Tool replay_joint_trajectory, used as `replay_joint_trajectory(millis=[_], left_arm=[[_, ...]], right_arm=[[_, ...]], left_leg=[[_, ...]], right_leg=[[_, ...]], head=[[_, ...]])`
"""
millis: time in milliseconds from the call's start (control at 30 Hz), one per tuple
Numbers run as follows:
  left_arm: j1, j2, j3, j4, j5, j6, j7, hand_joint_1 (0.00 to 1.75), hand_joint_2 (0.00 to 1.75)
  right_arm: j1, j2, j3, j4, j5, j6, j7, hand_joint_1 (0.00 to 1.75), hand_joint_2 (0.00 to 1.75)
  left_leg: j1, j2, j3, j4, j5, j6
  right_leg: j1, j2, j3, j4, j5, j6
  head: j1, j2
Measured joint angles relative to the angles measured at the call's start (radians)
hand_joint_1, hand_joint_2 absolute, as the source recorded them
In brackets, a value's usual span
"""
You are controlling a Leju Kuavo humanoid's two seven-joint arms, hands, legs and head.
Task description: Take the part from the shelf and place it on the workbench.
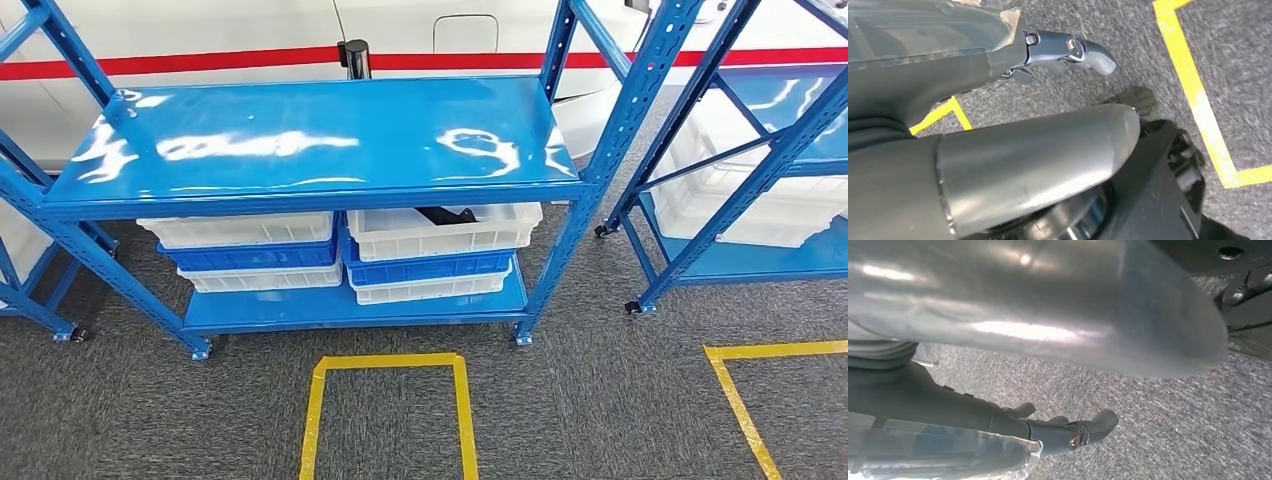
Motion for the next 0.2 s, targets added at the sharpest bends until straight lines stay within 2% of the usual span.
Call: replay_joint_trajectory(millis=[67, 133, 200], left_arm=[[0.001, 0.0, 0.0, 0.0, 0.001, 0.0, -0.002, 0.0, 0.87], [0.001, 0.001, 0.0, 0.0, 0.002, 0.0, -0.005, 0.0, 1.75], [0.001, 0.002, 0.0, 0.0, 0.002, 0.001, -0.008, 0.0, 1.75]], right_arm=[[0.0, -0.001, 0.0, 0.0, 0.002, -0.003, 0.001, 0.0, 0.0], [-0.001, 0.0, 0.0, 0.0, 0.002, -0.005, 0.0, 0.0, 0.87], [-0.001, 0.0, 0.0, -0.001, 0.001, -0.007, 0.0, 0.0, 1.75]], left_leg=[[-0.006, 0.001, -0.001, -0.002, 0.002, 0.001], [-0.014, 0.001, -0.002, -0.001, 0.002, 0.007], [-0.017, 0.002, -0.003, -0.001, 0.003, 0.011]], right_leg=[[0.001, -0.001, -0.005, 0.001, -0.002, 0.002], [-0.003, -0.001, -0.005, -0.001, 0.0, 0.007], [-0.005, -0.001, -0.005, -0.001, 0.002, 0.01]], head=[[0.0, 0.0], [0.001, 0.0], [0.001, 0.0]])
